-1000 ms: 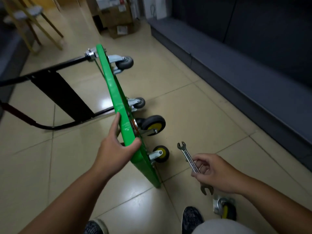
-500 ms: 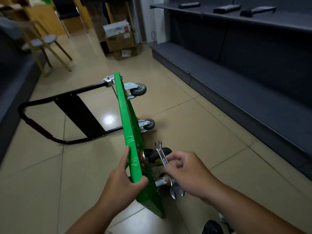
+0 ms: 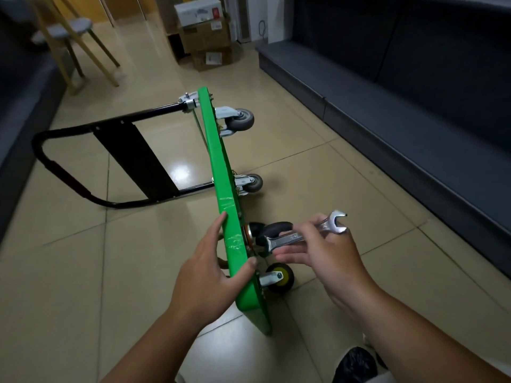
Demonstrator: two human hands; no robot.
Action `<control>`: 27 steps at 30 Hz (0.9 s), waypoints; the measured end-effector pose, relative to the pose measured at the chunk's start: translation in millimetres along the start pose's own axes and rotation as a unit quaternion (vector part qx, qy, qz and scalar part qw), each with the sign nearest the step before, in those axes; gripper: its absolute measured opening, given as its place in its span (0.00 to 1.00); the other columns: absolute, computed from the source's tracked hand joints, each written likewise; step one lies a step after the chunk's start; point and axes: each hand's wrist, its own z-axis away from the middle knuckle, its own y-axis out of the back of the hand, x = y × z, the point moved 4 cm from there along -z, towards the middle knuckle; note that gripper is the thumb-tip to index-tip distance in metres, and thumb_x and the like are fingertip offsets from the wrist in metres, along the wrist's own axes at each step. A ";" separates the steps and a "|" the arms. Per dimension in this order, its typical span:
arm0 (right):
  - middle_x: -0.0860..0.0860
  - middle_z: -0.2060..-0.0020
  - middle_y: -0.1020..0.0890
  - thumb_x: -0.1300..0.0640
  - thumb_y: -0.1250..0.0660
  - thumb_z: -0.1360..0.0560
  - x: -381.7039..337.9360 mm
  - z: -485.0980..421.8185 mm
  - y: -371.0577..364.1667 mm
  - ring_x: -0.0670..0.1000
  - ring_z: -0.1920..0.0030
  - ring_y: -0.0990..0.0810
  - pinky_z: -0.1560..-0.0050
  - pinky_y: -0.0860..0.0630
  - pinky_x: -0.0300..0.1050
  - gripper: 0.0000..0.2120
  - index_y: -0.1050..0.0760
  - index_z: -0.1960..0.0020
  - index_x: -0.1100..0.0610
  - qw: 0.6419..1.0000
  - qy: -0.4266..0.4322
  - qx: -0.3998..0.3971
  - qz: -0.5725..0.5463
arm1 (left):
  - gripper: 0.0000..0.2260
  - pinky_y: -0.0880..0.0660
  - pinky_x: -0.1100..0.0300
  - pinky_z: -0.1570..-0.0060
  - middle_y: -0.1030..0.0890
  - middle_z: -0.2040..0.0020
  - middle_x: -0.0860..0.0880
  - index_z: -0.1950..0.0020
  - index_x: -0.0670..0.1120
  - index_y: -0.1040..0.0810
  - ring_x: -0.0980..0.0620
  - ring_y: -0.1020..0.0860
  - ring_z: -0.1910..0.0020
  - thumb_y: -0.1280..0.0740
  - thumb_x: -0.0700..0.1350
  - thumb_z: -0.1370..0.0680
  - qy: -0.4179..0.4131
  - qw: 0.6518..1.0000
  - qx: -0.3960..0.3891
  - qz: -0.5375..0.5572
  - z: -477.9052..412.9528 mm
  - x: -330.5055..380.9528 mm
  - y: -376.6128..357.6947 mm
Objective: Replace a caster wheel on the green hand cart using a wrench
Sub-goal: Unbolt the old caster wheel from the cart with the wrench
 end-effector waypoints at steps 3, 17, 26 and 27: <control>0.66 0.62 0.15 0.60 0.41 0.18 0.9 0.9 -5.7 0.64 0.63 0.14 0.64 0.15 0.50 0.12 0.24 0.55 0.66 1.000 -0.015 -0.015 -0.018 | 0.44 0.32 0.73 0.63 0.30 0.26 0.60 0.21 0.71 0.54 0.62 0.19 0.61 0.39 0.77 0.33 0.006 1.000 -0.014 -0.011 -0.5 -3.6 1.4; 0.44 0.57 0.13 0.52 0.39 0.16 0.7 17.9 -1.9 0.45 0.56 0.13 0.54 0.16 0.49 0.11 0.18 0.50 0.49 0.966 0.132 -0.080 0.209 | 0.45 0.31 0.73 0.64 0.28 0.26 0.57 0.19 0.68 0.53 0.63 0.20 0.60 0.37 0.74 0.33 -0.007 1.000 -0.019 -0.011 -4.2 -7.1 -2.6; 0.45 0.57 0.13 0.49 0.37 0.17 -5.7 21.5 -15.6 0.44 0.56 0.14 0.52 0.15 0.53 0.11 0.17 0.49 0.48 0.940 0.152 -0.098 0.289 | 0.44 0.30 0.73 0.61 0.31 0.25 0.62 0.19 0.71 0.56 0.64 0.19 0.60 0.40 0.78 0.30 -0.004 0.999 -0.030 -0.014 -1.1 -11.5 -4.0; 0.45 0.57 0.13 0.49 0.37 0.17 -5.6 24.5 -17.8 0.44 0.56 0.14 0.52 0.16 0.53 0.10 0.17 0.50 0.48 0.937 0.157 -0.098 0.297 | 0.43 0.28 0.70 0.59 0.31 0.24 0.61 0.19 0.70 0.57 0.63 0.19 0.59 0.41 0.78 0.29 -0.008 0.999 -0.035 -0.016 -0.8 -12.5 -4.5</control>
